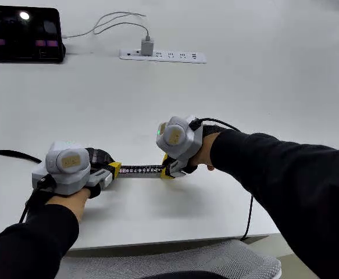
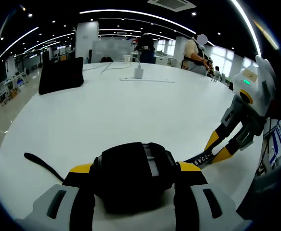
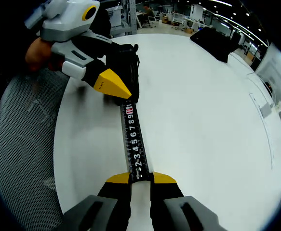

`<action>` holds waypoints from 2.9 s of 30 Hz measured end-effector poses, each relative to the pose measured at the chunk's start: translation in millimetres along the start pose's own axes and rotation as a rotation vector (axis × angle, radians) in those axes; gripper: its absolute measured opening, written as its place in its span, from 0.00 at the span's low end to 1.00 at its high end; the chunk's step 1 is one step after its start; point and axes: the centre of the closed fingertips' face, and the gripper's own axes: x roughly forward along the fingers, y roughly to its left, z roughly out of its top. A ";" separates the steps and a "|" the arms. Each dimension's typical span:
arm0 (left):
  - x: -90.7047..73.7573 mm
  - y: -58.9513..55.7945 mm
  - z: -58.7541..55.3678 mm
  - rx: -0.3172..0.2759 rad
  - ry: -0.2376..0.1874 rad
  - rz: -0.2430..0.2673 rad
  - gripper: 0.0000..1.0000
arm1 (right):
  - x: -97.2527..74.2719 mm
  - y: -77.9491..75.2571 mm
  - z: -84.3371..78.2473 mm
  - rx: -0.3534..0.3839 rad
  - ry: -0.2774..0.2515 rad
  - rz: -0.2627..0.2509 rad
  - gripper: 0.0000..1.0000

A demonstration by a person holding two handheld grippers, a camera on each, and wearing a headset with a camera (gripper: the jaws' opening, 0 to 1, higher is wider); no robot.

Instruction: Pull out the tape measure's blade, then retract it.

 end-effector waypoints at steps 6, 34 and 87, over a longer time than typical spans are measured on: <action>0.0 -0.1 -0.1 -0.001 0.001 0.000 0.61 | 1.2 1.3 2.1 -0.004 -0.004 0.001 0.11; 0.8 -0.3 -0.1 -0.011 0.003 -0.004 0.62 | 5.0 2.2 11.7 -0.017 0.008 -0.012 0.11; -1.8 1.8 0.8 -0.049 -0.012 -0.023 0.61 | 12.9 5.4 34.1 0.005 -0.090 -0.005 0.11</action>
